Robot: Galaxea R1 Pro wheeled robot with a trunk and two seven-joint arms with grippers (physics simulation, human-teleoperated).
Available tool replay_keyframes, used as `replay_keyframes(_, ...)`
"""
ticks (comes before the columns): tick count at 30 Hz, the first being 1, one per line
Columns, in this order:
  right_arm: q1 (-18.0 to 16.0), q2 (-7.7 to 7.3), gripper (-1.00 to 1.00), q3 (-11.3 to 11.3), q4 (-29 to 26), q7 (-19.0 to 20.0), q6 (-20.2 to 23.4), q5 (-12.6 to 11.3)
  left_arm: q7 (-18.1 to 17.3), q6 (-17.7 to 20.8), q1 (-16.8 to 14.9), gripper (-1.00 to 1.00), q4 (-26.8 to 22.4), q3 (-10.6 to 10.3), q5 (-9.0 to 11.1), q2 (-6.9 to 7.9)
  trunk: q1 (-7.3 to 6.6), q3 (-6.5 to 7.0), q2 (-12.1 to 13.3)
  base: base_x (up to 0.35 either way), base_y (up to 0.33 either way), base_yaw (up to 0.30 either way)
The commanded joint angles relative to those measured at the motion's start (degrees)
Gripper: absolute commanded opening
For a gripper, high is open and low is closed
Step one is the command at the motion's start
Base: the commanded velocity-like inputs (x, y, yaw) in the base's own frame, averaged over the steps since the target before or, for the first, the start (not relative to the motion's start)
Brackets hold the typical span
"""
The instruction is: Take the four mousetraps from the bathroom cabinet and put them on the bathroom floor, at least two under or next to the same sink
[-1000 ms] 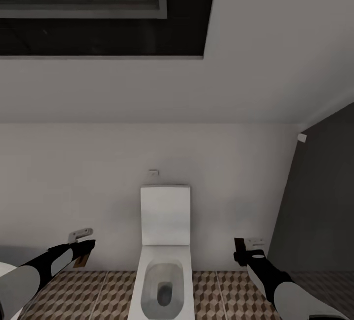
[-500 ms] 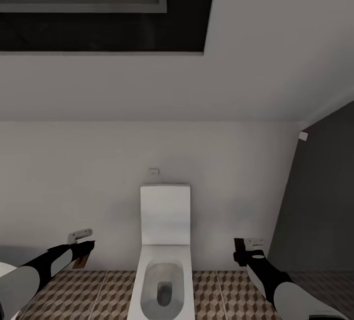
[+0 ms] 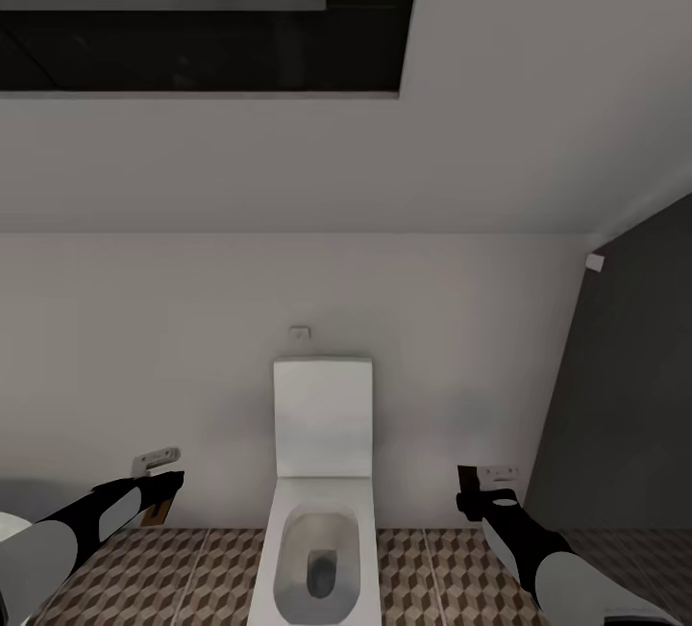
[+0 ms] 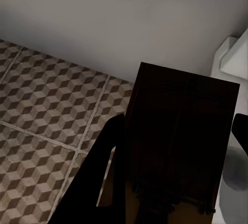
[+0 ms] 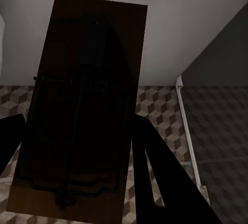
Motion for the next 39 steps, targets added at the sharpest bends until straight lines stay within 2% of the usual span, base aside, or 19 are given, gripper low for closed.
replay_keyframes(1, 0.0, 0.0, -1.0, 0.1, -0.1, -0.1, 0.4, 0.1, 0.6, 0.2, 0.0, -1.0, -0.2, -0.4, 0.4, 0.1, 0.24, -0.28, -0.5, 0.0, 0.0, 0.0)
replay_keyframes(26, 0.1, 0.0, -1.0, 0.1, 0.1, 0.0, 0.4, 0.0, 0.5, 0.2, 0.0, -1.0, 0.8, -0.3, 0.4, 0.54, 5.73, -4.77, -10.5, 0.0, 0.0, 0.0)
replay_keyframes(31, 0.1, 0.13, -1.0, 0.2, 3.6, 0.1, 0.3, 0.3, 0.4, 0.3, 0.0, -1.0, 1.0, -0.4, 0.3, 0.42, 6.83, -5.67, -12.5, 0.0, 0.0, 0.0)
replay_keyframes(39, 0.4, 0.17, -1.0, 0.1, 4.9, 0.1, -1.2, 0.2, 0.2, 0.2, 0.0, -1.0, 3.6, -0.5, 0.4, 0.12, 8.59, -7.11, -15.7, 0.0, 0.0, 0.0)
